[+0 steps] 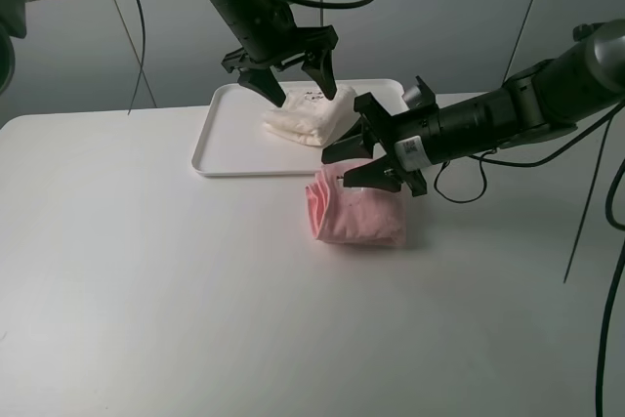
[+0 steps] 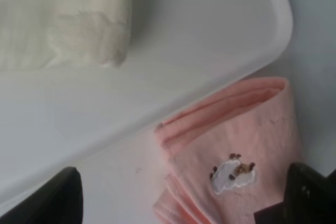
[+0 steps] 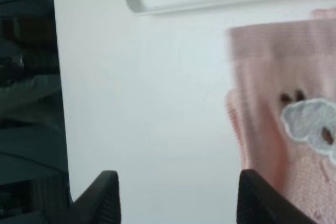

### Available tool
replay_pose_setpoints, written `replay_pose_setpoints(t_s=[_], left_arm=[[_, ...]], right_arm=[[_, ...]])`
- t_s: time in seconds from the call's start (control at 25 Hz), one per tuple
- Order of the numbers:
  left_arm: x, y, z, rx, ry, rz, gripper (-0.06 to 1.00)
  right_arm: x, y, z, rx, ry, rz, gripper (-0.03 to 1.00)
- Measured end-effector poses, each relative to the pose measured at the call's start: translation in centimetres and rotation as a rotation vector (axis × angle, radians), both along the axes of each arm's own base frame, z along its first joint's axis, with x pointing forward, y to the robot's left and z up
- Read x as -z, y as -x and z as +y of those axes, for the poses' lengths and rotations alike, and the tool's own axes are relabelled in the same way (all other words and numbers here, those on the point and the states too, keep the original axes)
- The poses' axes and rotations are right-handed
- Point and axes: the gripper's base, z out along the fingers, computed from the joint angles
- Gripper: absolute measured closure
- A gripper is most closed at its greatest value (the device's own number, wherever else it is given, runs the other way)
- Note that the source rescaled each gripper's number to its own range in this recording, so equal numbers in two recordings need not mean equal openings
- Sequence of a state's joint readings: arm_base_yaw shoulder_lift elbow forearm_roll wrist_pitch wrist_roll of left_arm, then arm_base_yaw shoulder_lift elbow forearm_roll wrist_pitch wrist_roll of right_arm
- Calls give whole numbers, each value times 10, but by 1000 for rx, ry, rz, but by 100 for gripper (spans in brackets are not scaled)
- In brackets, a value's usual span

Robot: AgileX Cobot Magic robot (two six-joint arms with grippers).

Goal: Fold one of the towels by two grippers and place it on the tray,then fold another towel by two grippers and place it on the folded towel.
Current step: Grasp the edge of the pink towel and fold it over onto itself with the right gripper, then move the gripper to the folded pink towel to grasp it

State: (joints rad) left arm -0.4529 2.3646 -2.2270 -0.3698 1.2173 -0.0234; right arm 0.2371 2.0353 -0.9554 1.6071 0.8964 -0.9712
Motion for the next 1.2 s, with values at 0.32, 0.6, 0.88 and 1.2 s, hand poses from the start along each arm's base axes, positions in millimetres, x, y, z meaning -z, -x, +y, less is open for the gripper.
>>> replay_pose_setpoints(t_s=[0.32,0.6,0.88,1.2], left_arm=[[0,-8,15,-26,7,-1,-5],[0,-8,15,-22,10,-1,-5],[6,-7,15,-15,1,16,-5],[6,-7,15,-15,1,16,-5]], right_arm=[[-14,-11,-53,76,108,-33,39],[8,-10,-79,83,298,41,18],[30,-8,-65,48,314,60,21],[41,-8,-45,44,270,43,29]])
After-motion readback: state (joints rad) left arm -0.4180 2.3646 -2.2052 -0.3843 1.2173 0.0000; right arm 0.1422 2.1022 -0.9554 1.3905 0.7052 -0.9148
